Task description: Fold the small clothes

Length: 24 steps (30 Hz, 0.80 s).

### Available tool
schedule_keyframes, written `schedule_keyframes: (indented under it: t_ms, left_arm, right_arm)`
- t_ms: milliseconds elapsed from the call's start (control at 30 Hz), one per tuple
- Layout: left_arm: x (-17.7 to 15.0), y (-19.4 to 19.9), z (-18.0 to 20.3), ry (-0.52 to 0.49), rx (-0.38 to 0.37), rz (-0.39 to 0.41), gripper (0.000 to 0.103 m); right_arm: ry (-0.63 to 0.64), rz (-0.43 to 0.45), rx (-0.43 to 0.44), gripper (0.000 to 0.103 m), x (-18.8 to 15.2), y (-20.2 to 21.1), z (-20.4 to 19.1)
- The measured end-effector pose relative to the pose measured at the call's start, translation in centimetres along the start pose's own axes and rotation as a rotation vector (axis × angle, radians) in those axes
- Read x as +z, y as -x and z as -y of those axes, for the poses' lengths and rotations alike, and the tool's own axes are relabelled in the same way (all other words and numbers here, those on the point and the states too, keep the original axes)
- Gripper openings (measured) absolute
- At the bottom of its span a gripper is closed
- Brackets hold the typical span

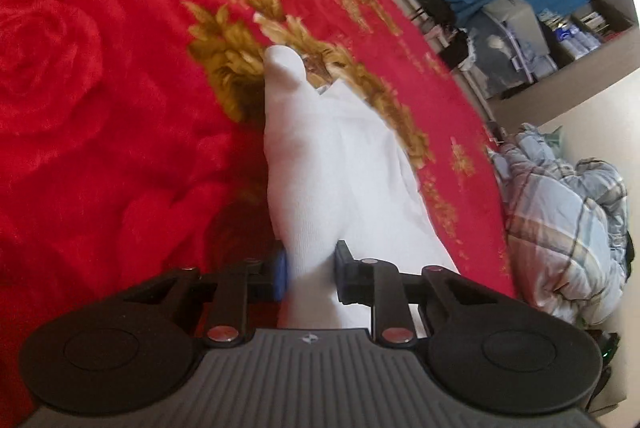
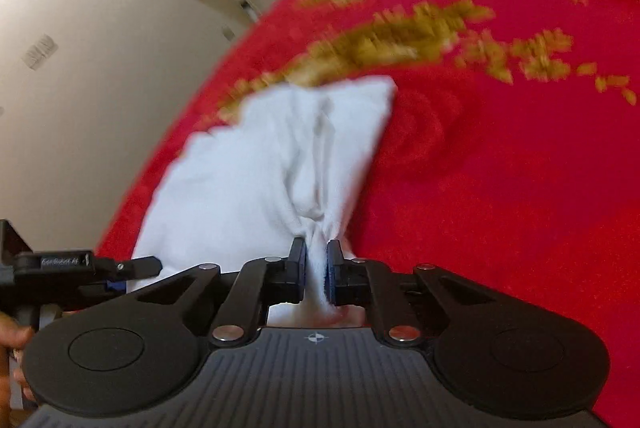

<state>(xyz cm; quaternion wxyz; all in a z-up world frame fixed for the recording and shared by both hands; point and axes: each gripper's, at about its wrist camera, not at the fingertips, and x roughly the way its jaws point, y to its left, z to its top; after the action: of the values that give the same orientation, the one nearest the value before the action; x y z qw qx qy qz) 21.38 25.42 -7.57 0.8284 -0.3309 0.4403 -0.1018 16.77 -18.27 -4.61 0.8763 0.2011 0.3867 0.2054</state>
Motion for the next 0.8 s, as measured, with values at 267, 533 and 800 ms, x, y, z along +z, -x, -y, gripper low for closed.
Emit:
schedule_keyframes:
  t_ms: [267,533,800]
  left_arm:
    - [-2.1,1.5,4.8,-0.275,0.210,0.098,0.037]
    - [-6.1,1.3,8.7,-0.480,0.408,0.036,0.054]
    - [-16.6,15.6,18.1,-0.650,0.430,0.516,0.103]
  right_arm:
    - [0.010,-0.053,-0.139,0.009,-2.6,0.1,0.6]
    - [0.126,-0.101,-0.341,0.022,-3.0,2.4,-0.5]
    - [0.367,0.230,-0.406,0.082,-4.1,17.8,-7.4]
